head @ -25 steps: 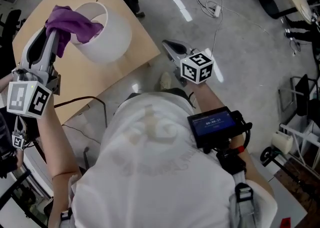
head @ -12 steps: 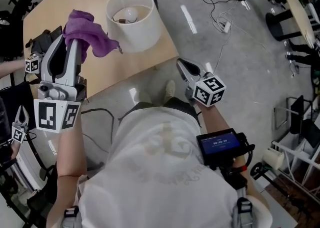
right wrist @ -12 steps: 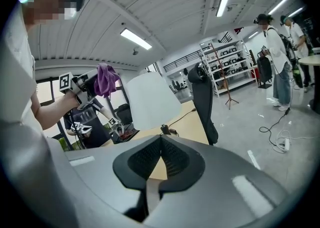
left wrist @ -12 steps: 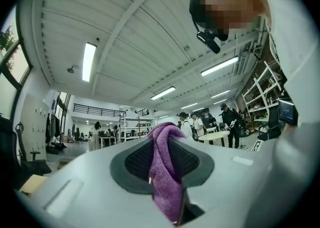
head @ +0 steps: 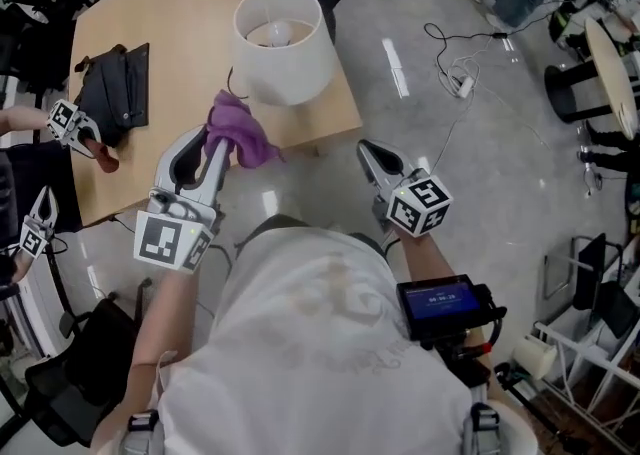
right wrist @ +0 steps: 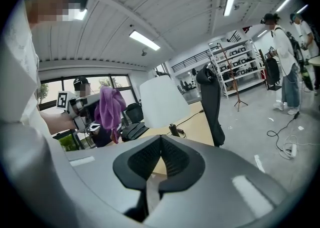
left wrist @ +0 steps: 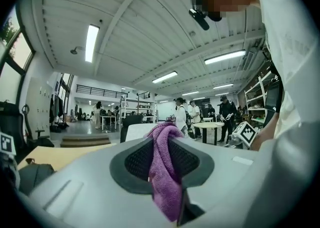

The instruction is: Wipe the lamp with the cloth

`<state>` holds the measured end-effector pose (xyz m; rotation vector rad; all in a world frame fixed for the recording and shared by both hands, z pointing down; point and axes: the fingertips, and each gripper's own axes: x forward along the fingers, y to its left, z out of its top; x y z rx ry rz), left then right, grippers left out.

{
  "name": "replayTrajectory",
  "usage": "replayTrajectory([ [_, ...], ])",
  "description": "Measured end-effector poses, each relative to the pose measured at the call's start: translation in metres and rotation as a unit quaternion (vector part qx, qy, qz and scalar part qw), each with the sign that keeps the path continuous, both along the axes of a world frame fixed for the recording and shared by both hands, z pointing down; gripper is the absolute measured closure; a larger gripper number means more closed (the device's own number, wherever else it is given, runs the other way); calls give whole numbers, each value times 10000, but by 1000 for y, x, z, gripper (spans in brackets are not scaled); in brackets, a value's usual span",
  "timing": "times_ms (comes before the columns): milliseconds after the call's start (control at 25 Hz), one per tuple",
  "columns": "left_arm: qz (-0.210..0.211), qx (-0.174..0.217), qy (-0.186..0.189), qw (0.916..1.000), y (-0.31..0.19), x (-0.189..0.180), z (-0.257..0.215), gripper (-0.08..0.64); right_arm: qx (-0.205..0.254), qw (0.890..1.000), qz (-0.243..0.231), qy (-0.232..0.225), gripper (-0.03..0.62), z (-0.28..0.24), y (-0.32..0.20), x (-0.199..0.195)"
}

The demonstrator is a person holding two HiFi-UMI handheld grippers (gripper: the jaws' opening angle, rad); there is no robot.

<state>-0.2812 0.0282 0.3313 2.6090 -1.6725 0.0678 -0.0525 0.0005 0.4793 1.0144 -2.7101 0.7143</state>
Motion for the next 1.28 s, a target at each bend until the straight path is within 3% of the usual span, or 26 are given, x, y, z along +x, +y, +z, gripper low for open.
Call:
replayTrajectory([
  [280, 84, -774, 114, 9969, 41, 64, 65, 472, 232, 9989, -417, -13, 578, -21, 23, 25],
  [520, -205, -1184, 50, 9927, 87, 96, 93, 472, 299, 9961, -807, -207, 578, -24, 58, 38],
  [1280, -158, -1377, -90, 9903, 116, 135, 114, 472, 522, 9938, -876, -432, 578, -34, 89, 61],
])
